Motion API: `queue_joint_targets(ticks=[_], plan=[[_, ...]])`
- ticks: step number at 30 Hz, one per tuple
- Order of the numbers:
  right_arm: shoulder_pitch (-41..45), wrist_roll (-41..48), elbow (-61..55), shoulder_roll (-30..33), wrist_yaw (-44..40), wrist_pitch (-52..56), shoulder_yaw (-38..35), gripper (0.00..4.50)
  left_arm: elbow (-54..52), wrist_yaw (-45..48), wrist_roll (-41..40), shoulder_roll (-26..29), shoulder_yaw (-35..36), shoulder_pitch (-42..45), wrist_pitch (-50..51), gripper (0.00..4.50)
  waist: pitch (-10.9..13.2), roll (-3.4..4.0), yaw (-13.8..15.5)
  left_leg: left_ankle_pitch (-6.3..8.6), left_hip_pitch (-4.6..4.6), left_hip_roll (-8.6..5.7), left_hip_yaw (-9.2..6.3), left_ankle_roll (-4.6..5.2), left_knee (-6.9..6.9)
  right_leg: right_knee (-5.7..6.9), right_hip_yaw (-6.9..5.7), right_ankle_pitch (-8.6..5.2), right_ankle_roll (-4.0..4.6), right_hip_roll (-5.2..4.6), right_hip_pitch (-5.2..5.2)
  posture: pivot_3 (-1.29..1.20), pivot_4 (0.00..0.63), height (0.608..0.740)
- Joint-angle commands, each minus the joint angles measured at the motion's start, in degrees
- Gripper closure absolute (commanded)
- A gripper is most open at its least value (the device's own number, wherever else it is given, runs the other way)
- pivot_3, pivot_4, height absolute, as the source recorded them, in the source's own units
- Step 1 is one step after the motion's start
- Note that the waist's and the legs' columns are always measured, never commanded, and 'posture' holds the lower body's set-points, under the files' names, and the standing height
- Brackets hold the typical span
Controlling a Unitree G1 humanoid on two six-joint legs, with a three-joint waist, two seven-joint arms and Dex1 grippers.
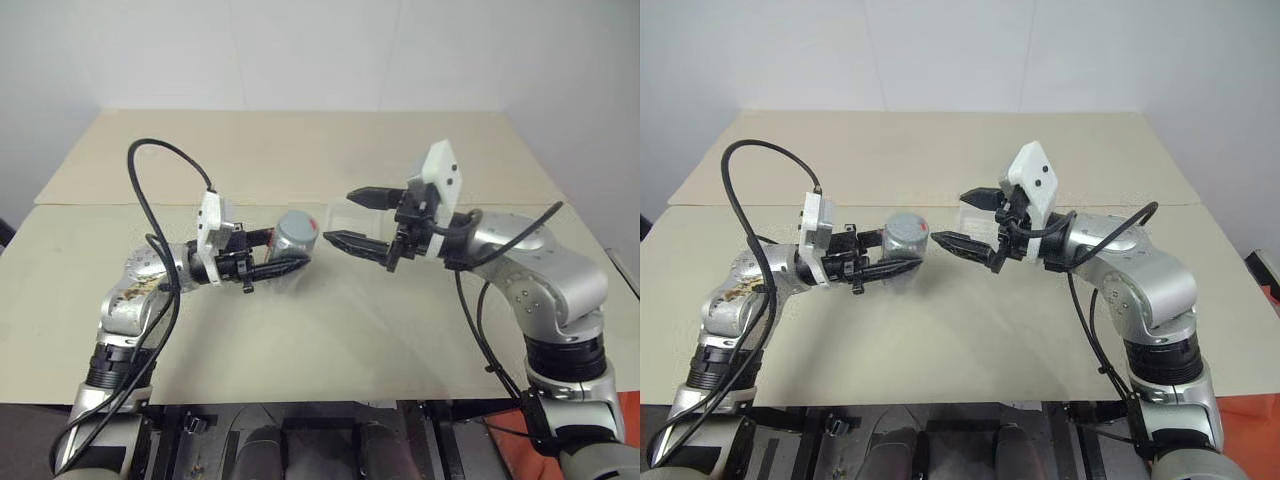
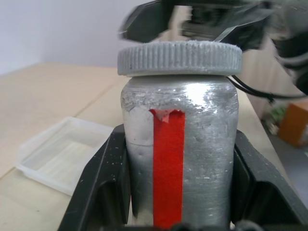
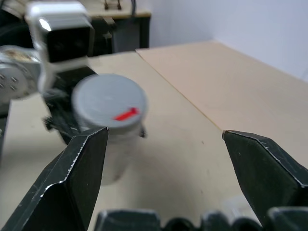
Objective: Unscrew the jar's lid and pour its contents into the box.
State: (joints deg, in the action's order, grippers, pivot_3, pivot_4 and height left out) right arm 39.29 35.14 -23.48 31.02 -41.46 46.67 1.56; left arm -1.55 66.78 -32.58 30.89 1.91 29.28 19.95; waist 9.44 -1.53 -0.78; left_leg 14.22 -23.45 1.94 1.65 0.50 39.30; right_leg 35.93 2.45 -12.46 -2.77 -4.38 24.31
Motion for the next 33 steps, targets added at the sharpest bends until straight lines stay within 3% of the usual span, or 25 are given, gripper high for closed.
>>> queue_joint_targets(ticks=[1,9,33], plan=[[-0.2,-0.4,-1.0,1.2,0.6,-0.1,-0.8,0.06,-3.2,-0.8,-1.5,-0.4,1.2,0.1,-0.1,2.08,0.0,0.0,0.0,0.0,0.0,-0.01,0.01,0.0,0.0,0.0,0.0,0.0,0.0,-0.01,0.0,0.0,0.15,0.74],[-0.3,-5.2,1.3,0.3,2.2,-1.2,4.2,0.06,-3.6,0.2,-2.5,0.0,0.6,0.3,0.3,2.08,0.0,0.0,-0.2,0.0,0.03,0.01,0.02,0.0,0.0,-0.01,0.01,0.0,0.0,0.02,0.01,0.0,0.15,0.74],[2.7,-4.5,-0.4,-4.2,3.2,2.0,5.6,0.06,0.3,4.9,1.2,0.4,-3.0,2.7,-1.3,2.08,0.0,0.0,0.0,0.0,0.0,0.0,0.02,0.0,0.0,-0.01,0.0,0.0,0.0,0.01,0.01,0.0,0.15,0.74]])
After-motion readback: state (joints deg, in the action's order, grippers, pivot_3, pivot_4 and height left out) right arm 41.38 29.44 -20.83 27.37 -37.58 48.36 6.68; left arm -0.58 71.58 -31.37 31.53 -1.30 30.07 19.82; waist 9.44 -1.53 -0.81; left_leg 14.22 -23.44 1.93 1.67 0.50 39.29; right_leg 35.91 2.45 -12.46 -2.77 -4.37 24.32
